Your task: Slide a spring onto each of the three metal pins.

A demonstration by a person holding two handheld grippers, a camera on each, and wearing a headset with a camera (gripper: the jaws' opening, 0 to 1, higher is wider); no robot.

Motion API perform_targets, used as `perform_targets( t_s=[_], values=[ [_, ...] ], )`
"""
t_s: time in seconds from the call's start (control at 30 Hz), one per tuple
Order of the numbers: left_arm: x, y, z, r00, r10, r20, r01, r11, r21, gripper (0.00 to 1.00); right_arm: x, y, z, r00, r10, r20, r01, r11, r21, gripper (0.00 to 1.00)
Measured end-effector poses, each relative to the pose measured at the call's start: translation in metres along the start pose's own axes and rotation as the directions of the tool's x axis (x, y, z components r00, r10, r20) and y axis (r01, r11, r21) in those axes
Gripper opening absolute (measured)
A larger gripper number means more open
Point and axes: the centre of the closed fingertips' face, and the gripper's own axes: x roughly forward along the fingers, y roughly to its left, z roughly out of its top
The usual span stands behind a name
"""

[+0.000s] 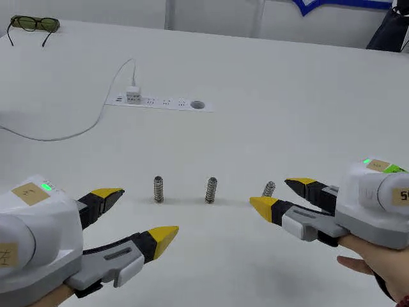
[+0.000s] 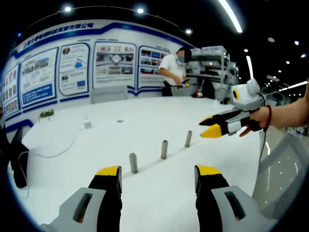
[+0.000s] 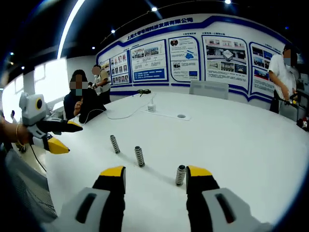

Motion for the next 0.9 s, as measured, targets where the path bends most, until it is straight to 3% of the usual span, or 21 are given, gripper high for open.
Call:
perform_targets(
  t_s=[0.27,0.5,0.9],
  values=[
    [-0.008,0.0,0.003,1.0,-0.003,-0.004,0.002,0.999,-0.05,0.72,-0.013,0.014,0.001,0.9994,0.034,-0.009,-0.034,0.999,0.026,0.63],
    [-0.016,-0.003,0.007,1.0,-0.005,-0.002,0.005,0.999,-0.04,0.77,-0.025,0.024,-0.002,0.9985,0.053,-0.015,-0.053,0.998,0.029,0.7],
    [-0.026,-0.009,0.003,0.9995,-0.008,-0.031,0.007,0.999,-0.039,0.9,-0.041,0.033,-0.007,0.9961,0.086,-0.021,-0.084,0.994,0.066,0.82]
  ],
)
